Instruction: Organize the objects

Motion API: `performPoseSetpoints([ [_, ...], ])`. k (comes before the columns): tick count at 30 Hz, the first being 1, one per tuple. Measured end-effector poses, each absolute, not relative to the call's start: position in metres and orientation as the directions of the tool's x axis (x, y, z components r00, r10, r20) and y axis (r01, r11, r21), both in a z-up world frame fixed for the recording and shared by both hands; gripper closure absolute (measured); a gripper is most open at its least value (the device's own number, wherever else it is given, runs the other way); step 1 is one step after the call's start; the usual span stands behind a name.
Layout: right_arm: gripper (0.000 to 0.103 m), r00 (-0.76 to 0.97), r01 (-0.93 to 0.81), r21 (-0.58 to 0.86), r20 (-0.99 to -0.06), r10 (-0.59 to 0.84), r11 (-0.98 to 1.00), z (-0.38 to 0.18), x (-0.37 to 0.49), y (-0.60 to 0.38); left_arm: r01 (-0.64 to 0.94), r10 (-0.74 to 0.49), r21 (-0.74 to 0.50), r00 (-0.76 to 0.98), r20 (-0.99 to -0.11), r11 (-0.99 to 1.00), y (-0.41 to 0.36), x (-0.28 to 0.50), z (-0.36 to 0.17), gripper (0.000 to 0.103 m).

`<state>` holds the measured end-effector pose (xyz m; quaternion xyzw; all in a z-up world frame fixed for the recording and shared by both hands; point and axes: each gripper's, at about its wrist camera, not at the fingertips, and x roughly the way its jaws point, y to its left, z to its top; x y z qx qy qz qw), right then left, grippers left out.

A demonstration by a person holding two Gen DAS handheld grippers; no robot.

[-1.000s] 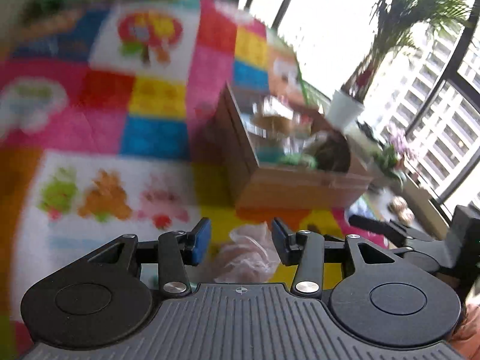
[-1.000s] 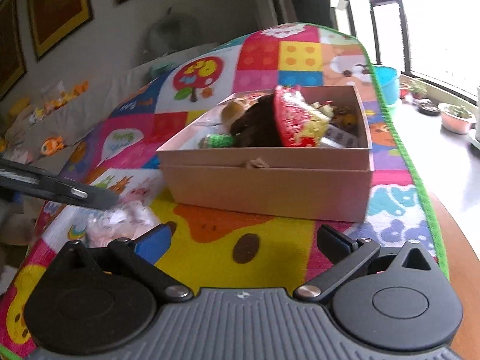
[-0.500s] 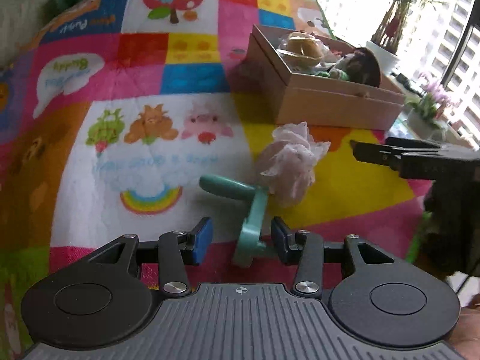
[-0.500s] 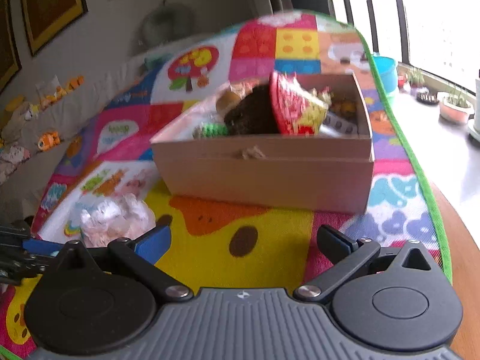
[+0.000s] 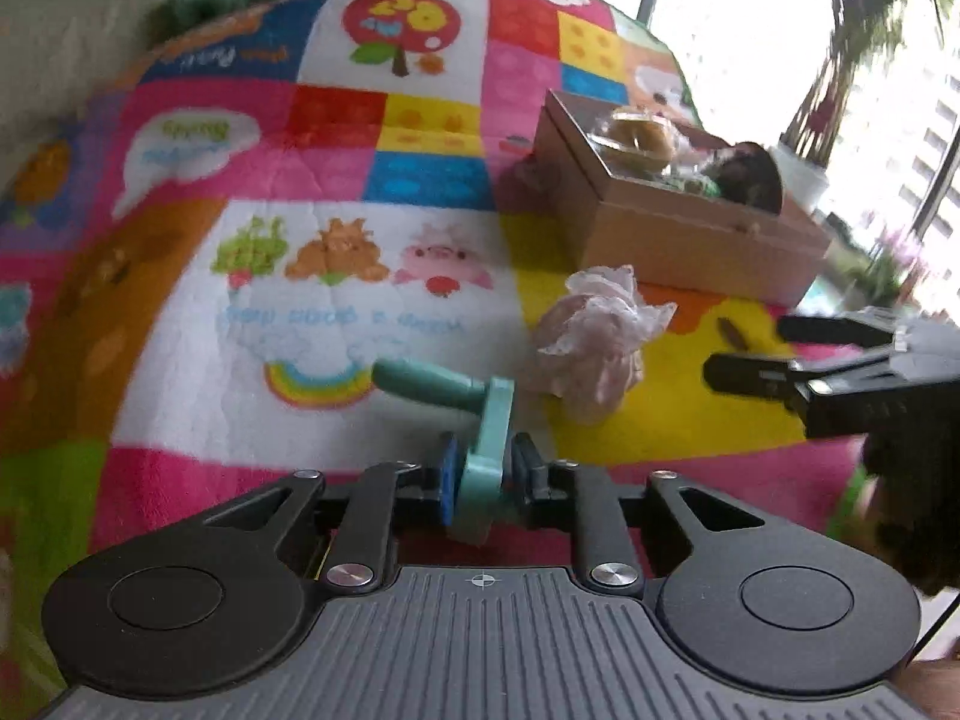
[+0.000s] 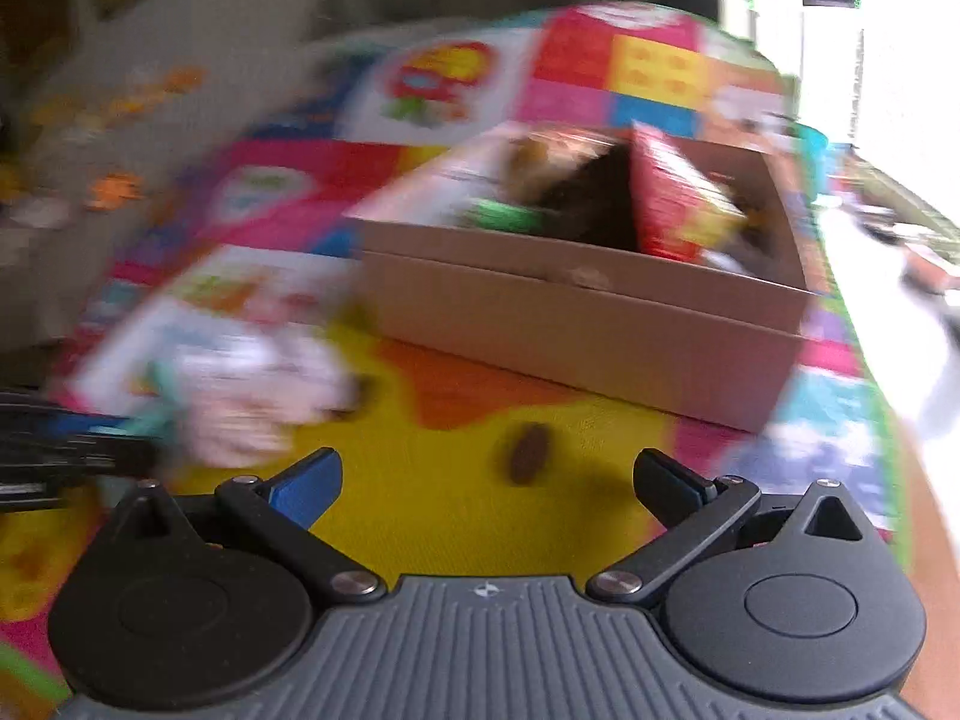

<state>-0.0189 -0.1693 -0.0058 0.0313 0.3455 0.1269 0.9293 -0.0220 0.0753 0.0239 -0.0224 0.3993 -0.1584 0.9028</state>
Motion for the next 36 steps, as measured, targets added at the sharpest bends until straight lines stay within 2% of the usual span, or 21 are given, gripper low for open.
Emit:
performPoseSetpoints([
  [3, 0.000, 0.720, -0.337, 0.159, -0.592, 0.363, 0.928, 0.008, -0.024, -0.151, 0.241, -0.304, -0.191, 0.639, -0.707, 0.952, 0.090, -0.029, 0.023, 0.081],
  [6, 0.001, 0.704, -0.410, 0.133, -0.584, 0.405, 0.903, 0.016, -0.017, -0.125, 0.223, -0.304, -0.207, 0.643, -0.703, 0.952, 0.101, -0.034, 0.023, 0.081],
  [8, 0.008, 0.688, -0.436, 0.118, -0.595, 0.415, 0.892, 0.014, -0.008, -0.104, 0.219, -0.309, -0.219, 0.645, -0.699, 0.951, 0.106, -0.038, 0.022, 0.081],
  [12, 0.014, 0.663, -0.463, 0.073, -0.633, 0.399, 0.884, 0.000, 0.007, -0.075, 0.212, -0.319, -0.238, 0.652, -0.688, 0.948, 0.110, -0.041, 0.020, 0.081],
  [13, 0.023, 0.663, -0.464, 0.060, -0.638, 0.392, 0.884, -0.003, 0.008, -0.074, 0.210, -0.320, -0.242, 0.653, -0.686, 0.947, 0.110, -0.041, 0.020, 0.081],
  [14, 0.039, 0.663, -0.464, 0.048, -0.643, 0.383, 0.884, -0.004, 0.009, -0.071, 0.208, -0.321, -0.245, 0.655, -0.684, 0.947, 0.110, -0.042, 0.020, 0.081],
  [15, 0.049, 0.660, -0.467, 0.038, -0.650, 0.377, 0.883, -0.004, 0.009, -0.071, 0.206, -0.321, -0.247, 0.656, -0.683, 0.947, 0.111, -0.042, 0.019, 0.081],
  [16, 0.066, 0.660, -0.468, 0.029, -0.653, 0.371, 0.883, -0.002, 0.008, -0.073, 0.204, -0.321, -0.249, 0.657, -0.682, 0.947, 0.111, -0.042, 0.019, 0.081],
  [17, 0.071, 0.664, -0.466, 0.026, -0.650, 0.369, 0.884, 0.000, 0.005, -0.076, 0.200, -0.319, -0.250, 0.658, -0.682, 0.947, 0.111, -0.042, 0.019, 0.081],
  [23, 0.073, 0.734, -0.419, 0.091, -0.552, 0.396, 0.903, 0.041, -0.044, -0.130, 0.225, -0.345, -0.264, 0.669, -0.659, 0.938, 0.101, -0.035, 0.034, 0.082],
  [24, 0.073, 0.751, -0.406, 0.097, -0.531, 0.392, 0.909, 0.047, -0.054, -0.141, 0.242, -0.360, -0.267, 0.672, -0.647, 0.933, 0.097, -0.032, 0.041, 0.089],
  [27, 0.074, 0.802, -0.350, 0.111, -0.477, 0.359, 0.930, 0.060, -0.079, -0.176, 0.316, -0.397, -0.241, 0.700, -0.593, 0.918, 0.070, -0.012, 0.073, 0.091],
  [32, 0.073, 0.852, -0.265, 0.143, -0.427, 0.301, 0.953, 0.061, -0.093, -0.212, 0.432, -0.447, -0.155, 0.735, -0.509, 0.888, 0.001, 0.034, 0.130, 0.091],
  [36, 0.073, 0.861, -0.237, 0.177, -0.417, 0.291, 0.955, 0.048, -0.097, -0.226, 0.476, -0.489, -0.160, 0.725, -0.485, 0.865, -0.043, 0.069, 0.160, 0.091],
])
